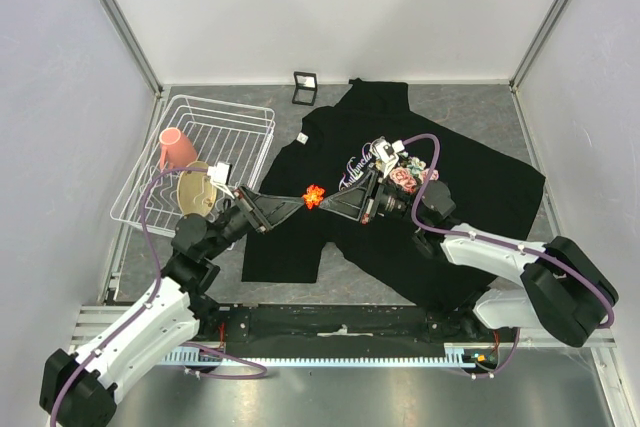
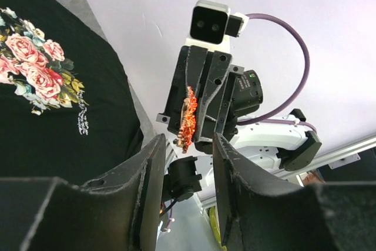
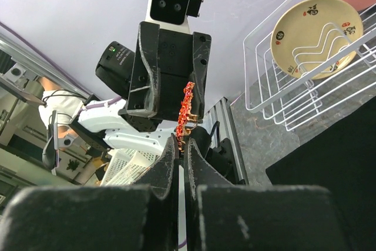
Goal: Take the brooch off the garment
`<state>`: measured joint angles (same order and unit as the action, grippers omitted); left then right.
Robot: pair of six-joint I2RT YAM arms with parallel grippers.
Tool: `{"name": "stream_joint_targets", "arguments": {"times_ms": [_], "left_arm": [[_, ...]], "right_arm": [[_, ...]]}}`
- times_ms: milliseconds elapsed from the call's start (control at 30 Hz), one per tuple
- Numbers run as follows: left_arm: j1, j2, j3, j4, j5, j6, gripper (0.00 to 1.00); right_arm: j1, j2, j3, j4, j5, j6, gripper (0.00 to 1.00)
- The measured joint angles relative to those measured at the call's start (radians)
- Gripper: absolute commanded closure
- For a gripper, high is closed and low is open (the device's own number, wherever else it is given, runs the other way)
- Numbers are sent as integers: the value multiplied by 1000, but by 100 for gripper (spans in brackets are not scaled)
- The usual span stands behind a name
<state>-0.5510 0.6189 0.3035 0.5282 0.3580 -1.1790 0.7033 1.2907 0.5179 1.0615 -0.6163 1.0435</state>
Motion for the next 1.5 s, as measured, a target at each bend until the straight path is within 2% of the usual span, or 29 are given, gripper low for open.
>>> {"name": "stream_joint_targets", "arguments": {"times_ms": [300,633,1200,1267,1300,1367,1433,1467,1500], "left_arm": [[0,17,0,30,18,-13,59],[0,47,0,77,19,-35,68],[2,40,-6,81,36,-37,77],[2,37,-10,81,37,-37,81],[2,35,-11,82,37,-37,91],[2,34,-15,82,37,-39,96],[2,35,-16,86,37,-41,98],[2,36,-16,89,37,-41,98],[2,37,-16,90,37,-41,98]], "right_arm": [[3,1,0,0,-8,0,100],[8,1,0,-1,-19,-1,100],[12,1,0,-1,-18,-4,100],[13,1,0,-1,-17,-4,100],[13,1,0,-1,-17,-4,100],[13,1,0,0,-17,-3,100],[13,1,-1,-3,-17,-3,88],[13,1,-1,-3,-16,-3,78],[13,0,-1,-6,-14,-3,62]]}}
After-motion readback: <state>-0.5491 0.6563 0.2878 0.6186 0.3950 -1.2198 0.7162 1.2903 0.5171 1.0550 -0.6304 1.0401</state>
